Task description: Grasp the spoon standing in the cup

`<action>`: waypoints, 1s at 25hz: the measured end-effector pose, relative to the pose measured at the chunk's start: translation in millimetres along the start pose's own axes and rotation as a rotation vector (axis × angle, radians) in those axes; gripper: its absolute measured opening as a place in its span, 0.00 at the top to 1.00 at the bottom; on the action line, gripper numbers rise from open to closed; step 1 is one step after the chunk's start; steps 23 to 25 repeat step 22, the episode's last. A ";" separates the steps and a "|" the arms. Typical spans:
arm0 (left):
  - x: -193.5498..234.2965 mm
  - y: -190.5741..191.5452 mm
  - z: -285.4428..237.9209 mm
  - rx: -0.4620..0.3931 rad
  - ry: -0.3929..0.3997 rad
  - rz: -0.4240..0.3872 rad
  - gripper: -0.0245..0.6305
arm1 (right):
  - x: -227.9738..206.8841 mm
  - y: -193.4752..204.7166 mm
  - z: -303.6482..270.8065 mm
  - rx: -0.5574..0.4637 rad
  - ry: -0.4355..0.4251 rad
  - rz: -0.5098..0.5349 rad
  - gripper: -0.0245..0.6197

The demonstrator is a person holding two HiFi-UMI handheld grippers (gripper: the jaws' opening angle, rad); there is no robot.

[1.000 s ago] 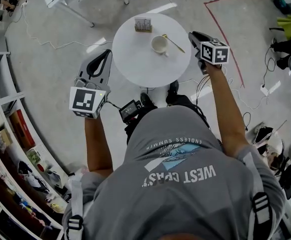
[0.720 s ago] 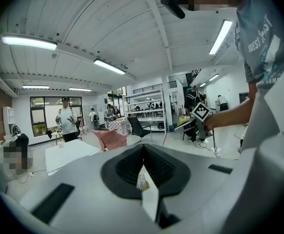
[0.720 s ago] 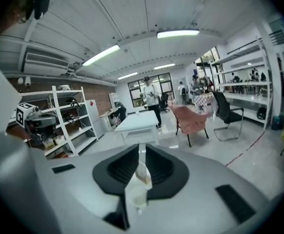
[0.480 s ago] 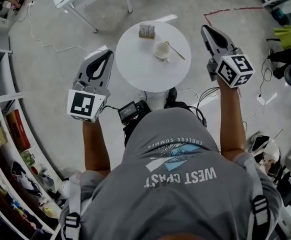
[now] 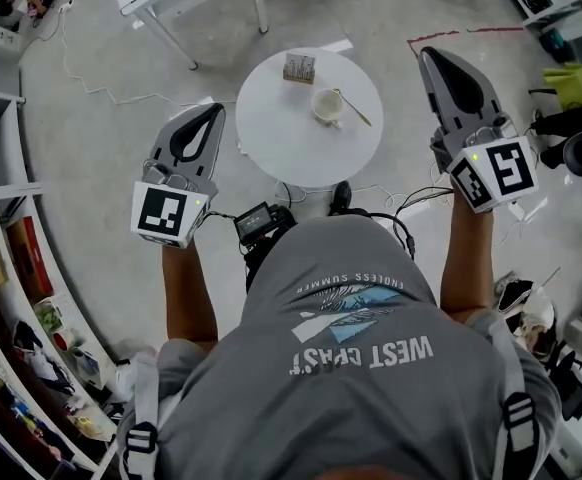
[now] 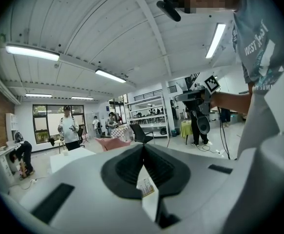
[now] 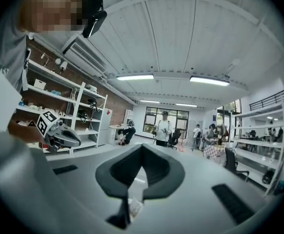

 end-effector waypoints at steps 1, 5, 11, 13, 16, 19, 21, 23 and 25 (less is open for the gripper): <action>0.8 0.7 1.7 0.001 -0.003 -0.002 0.96 | 1.8 -3.4 0.2 -0.002 -0.004 0.006 0.96; 3.0 3.4 8.3 0.006 -0.015 -0.005 0.96 | 5.8 -11.4 2.1 -0.004 -0.012 0.017 0.96; 6.0 8.2 21.7 0.018 -0.026 -0.007 0.96 | 15.6 -15.8 3.9 0.003 -0.018 0.031 0.96; 6.7 8.9 24.6 0.018 -0.030 -0.008 0.96 | 17.1 -16.5 4.7 0.004 -0.019 0.034 0.96; 6.9 8.6 26.2 0.015 -0.035 -0.006 0.96 | 18.4 -16.6 6.2 0.007 -0.020 0.036 0.96; 7.1 10.3 28.9 0.021 -0.033 -0.010 0.96 | 22.1 -15.7 6.3 0.010 -0.022 0.035 0.96; 6.9 11.1 30.5 0.022 -0.032 -0.011 0.96 | 24.5 -15.1 6.4 0.012 -0.024 0.034 0.96; 6.7 11.4 31.3 0.023 -0.031 -0.011 0.96 | 25.6 -14.9 6.6 0.013 -0.024 0.034 0.96; 6.7 11.4 31.3 0.023 -0.031 -0.011 0.96 | 25.6 -14.9 6.6 0.013 -0.024 0.034 0.96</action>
Point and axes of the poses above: the fingertips, and each gripper's own axes: z backward along the fingers, x to its left, y out of its underside, the point moved 1 cm from there along z, backward along the fingers, and after that the axes turned 10 degrees about -x, right-handed, at the moved point
